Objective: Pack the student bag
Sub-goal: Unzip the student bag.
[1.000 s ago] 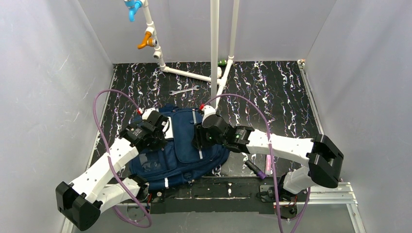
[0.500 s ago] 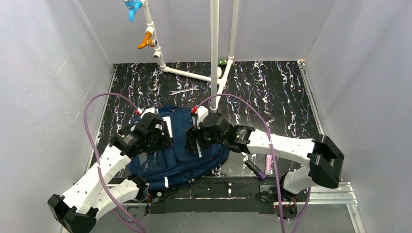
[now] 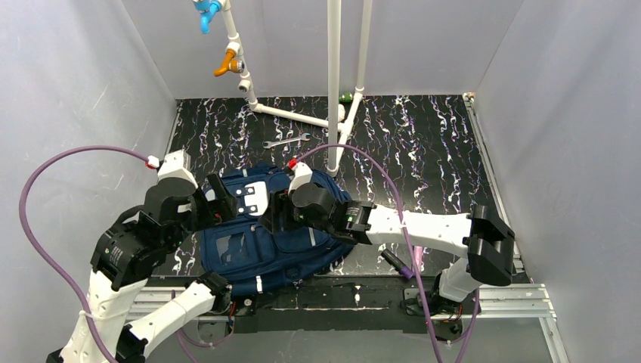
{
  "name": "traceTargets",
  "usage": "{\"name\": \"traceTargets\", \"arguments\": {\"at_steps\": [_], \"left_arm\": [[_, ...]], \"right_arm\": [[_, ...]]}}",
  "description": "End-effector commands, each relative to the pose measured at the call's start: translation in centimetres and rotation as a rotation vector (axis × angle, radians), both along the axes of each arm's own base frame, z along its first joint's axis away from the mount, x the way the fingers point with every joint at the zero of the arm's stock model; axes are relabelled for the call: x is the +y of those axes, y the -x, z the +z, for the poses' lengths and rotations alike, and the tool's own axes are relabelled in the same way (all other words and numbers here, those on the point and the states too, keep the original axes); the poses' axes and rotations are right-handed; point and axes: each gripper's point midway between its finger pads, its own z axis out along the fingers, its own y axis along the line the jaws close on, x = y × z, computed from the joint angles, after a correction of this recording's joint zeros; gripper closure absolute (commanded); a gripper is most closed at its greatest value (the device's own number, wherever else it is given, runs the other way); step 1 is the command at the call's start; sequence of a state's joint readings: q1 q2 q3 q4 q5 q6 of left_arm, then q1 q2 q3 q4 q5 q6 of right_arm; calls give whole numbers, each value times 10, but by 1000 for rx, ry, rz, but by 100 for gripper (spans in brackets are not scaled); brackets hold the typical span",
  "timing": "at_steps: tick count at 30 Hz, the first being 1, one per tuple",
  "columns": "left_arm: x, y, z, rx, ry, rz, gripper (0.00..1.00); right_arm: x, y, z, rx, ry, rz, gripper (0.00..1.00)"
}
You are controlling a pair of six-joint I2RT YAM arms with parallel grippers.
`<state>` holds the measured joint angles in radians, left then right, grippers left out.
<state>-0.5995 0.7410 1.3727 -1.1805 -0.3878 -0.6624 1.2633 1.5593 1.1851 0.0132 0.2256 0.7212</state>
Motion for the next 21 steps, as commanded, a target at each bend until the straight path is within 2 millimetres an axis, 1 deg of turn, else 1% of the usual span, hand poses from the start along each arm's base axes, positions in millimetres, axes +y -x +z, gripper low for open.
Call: {"name": "traceTargets", "arguments": {"at_steps": [1, 3, 4, 6, 9, 11, 13, 15, 18, 21], "left_arm": [[13, 9, -7, 33, -58, 19, 8], [11, 10, -8, 35, -47, 10, 8], [9, 11, -8, 37, -36, 2, 8], [5, 11, -9, 39, -19, -12, 8], [1, 14, -12, 47, 2, -31, 8], [0, 16, -12, 45, 7, -37, 8], [1, 17, -11, 39, 10, -43, 8], [0, 17, -10, 33, 13, -51, 8], [-2, 17, -7, 28, 17, -61, 8], [-4, 16, -4, 24, 24, -73, 7]], "right_arm": [[8, -6, -1, 204, -139, -226, 30], [16, -5, -5, 248, -223, -234, 32], [20, -5, -4, 252, -239, -230, 32], [27, -6, -10, 277, -246, -236, 34], [36, -3, -15, 319, -286, -225, 49], [38, -3, -24, 343, -278, -234, 52], [35, -4, -36, 367, -259, -266, 56], [34, -4, -45, 389, -261, -285, 56], [37, -7, -56, 399, -259, -298, 56], [39, -10, -63, 410, -252, -323, 57]]}}
